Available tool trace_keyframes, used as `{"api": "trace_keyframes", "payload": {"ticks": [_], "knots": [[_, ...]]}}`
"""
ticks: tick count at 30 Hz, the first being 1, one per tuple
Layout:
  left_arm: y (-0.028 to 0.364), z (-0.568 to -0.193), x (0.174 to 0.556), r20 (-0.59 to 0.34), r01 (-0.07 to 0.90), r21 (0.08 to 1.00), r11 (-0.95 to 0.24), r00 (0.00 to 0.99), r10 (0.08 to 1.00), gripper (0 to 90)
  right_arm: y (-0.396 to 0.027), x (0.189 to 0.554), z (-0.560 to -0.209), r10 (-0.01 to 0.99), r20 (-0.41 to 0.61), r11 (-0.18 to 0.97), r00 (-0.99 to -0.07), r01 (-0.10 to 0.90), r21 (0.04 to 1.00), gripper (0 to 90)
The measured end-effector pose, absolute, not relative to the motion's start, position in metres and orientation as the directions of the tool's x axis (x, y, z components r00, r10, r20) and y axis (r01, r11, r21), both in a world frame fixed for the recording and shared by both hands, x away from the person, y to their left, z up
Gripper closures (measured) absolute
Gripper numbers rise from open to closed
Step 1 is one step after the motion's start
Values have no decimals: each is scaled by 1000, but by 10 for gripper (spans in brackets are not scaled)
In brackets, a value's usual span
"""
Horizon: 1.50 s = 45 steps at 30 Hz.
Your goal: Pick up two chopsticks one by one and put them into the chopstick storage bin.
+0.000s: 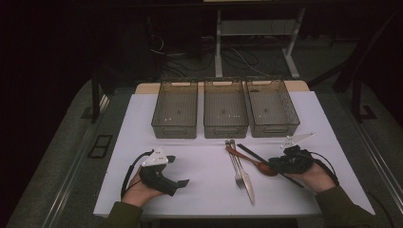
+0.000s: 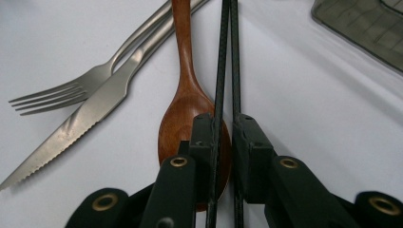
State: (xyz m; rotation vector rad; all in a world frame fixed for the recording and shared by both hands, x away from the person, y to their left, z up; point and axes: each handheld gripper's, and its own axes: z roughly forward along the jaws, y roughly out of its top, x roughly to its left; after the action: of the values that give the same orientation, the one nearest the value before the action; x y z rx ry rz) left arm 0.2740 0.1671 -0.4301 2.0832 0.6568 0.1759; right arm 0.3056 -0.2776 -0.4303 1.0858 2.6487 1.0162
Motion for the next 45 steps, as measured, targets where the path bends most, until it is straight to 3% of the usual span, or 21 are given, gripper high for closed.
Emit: {"api": "trace_keyframes", "payload": {"ticks": [19,45], "knots": [[167,-430,274,-120,384,811,-442,848,517,0,-273,306,-435,640,118,570,-759,572,590,835],[168,-429,273,-117,381,812,-443,849,515,0,-282,305,-423,648,138,519,-749,567,640,841]]}}
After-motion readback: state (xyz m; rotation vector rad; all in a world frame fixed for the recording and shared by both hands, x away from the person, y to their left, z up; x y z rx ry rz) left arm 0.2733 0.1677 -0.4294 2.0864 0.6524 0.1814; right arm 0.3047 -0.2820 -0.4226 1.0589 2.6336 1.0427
